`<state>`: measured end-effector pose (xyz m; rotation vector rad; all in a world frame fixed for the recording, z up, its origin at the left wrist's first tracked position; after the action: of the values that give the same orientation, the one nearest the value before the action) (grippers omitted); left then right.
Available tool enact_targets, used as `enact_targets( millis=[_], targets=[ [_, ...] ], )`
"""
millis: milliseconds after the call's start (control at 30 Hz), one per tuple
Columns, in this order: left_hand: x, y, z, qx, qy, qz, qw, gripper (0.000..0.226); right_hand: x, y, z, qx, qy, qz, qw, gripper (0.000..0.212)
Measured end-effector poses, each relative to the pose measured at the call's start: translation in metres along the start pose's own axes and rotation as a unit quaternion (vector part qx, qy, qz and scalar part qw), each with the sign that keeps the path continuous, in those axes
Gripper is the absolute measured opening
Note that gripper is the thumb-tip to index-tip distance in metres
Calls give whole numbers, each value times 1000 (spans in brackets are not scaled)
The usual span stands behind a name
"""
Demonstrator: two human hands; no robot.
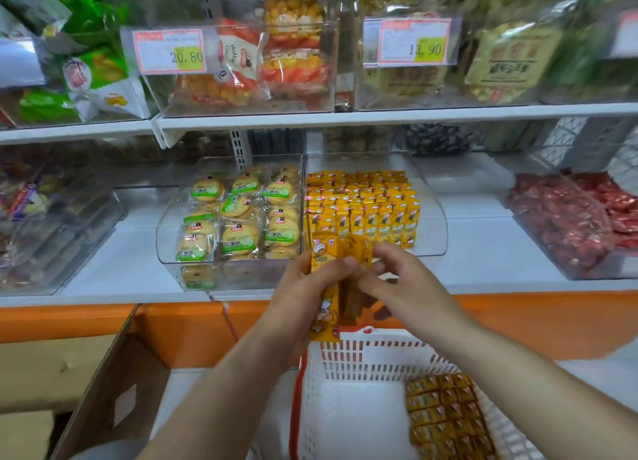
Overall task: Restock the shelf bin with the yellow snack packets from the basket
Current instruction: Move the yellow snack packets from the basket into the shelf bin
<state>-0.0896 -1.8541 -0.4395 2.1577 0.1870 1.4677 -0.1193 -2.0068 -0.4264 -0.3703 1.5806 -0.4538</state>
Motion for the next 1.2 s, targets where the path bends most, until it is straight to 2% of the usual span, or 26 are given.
enact_targets(
  millis=[67, 167, 300, 367, 533, 600, 733, 833, 900, 967, 1100, 1167, 1200],
  targets=[
    [-6, 10, -1, -4, -14, -18, 1000, 83, 5, -9, 0, 15, 18, 14, 1000, 17],
    [-9, 17, 0, -8, -26, -50, 998, 78, 15, -21, -1, 23, 71, 127, 989, 18],
    [-8, 23, 0, 9, -20, -21, 1000, 87, 25, -29, -2, 2, 132, 303, 944, 33],
    [-11, 27, -1, 21, -16, 11, 1000, 91, 26, -29, -4, -17, 151, 355, 922, 36],
    [-15, 32, 2, 27, -15, 42, 999, 69, 26, -30, -5, -59, 141, 362, 919, 41],
    [-14, 30, 4, 35, -14, 45, 998, 74, 27, -30, -5, -59, 140, 369, 917, 39],
    [-10, 25, 4, 63, -9, 47, 997, 103, 27, -30, -2, -49, 131, 396, 908, 29],
    [-3, 17, 5, 81, 1, 47, 996, 98, 25, -28, 0, -31, 101, 360, 927, 41],
    [5, 8, 6, 96, 14, 43, 994, 83, 21, -30, 2, -9, 67, 289, 955, 45],
    [15, -2, 6, 107, 34, 50, 992, 80, 20, -36, 8, 41, 49, 214, 975, 50],
    [30, -19, 4, 109, 48, 50, 992, 110, 19, -53, 42, 138, 18, 71, 988, 46],
    [33, -26, 3, 106, 45, 44, 992, 111, 16, -55, 68, 176, -9, -40, 984, 41],
    [35, -30, 2, 107, 45, 43, 992, 104, 13, -55, 82, 185, -30, -94, 978, 39]
  ],
)
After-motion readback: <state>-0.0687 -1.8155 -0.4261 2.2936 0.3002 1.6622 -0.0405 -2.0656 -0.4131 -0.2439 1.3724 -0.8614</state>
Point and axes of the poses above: each hand's wrist, its own z-axis towards the middle knuckle, its own y-axis out of the palm, x = y × z, the point moved 3 cm from there along z, towards the middle knuckle, and after that the axes turned 13 degrees about -z, right-handed, at the moved point
